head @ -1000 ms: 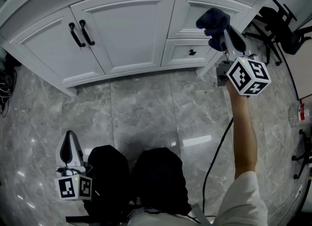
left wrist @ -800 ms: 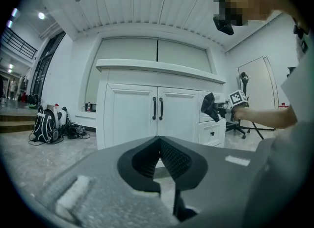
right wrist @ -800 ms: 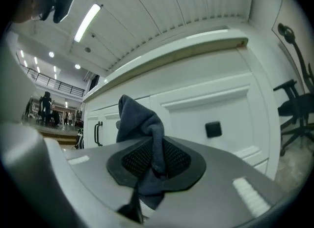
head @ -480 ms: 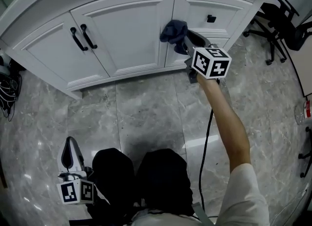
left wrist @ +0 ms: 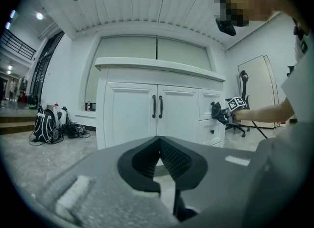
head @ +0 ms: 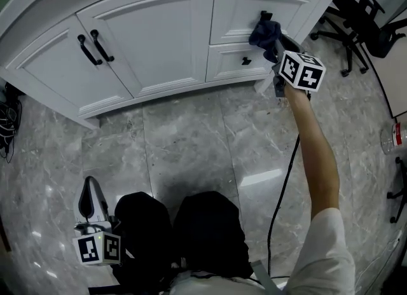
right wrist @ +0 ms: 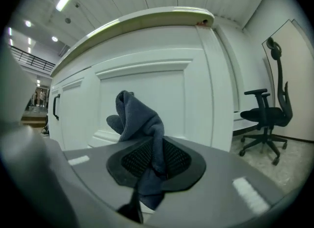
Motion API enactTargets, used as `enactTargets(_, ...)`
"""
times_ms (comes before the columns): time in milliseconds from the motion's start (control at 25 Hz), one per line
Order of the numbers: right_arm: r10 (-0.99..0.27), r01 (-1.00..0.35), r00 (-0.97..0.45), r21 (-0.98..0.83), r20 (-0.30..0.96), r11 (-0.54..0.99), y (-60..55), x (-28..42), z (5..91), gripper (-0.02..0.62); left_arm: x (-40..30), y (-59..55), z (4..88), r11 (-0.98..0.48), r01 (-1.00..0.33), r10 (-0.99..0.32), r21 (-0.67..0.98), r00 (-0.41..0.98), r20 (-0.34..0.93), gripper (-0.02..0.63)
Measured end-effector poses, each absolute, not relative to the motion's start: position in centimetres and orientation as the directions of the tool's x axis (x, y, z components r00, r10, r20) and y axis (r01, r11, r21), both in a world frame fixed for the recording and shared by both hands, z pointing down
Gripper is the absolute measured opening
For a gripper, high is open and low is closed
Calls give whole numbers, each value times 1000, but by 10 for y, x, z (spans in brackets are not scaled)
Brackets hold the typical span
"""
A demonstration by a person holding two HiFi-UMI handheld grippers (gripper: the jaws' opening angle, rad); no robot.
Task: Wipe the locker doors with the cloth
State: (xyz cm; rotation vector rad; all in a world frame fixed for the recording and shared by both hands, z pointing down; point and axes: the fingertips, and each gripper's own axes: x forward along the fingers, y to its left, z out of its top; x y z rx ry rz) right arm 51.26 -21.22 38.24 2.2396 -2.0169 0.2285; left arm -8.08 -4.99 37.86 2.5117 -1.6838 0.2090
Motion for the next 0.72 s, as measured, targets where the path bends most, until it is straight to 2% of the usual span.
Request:
enactTargets(200,-957,-977,211,22,201,-211,-197,571,380,66,-79,-50,379,-380,-925,-909,9,375,181,2)
enactTargets(480,-944,-961,276,57,183,-270,-185,589,382,65,-79,-47,376,-370,-929,-914,2,364,181,2)
enactTargets(720,-987,-989,148,11,63,-147,-161,531,366,66,-79,-48,377,-366,-931,-915,-4,359,183,2)
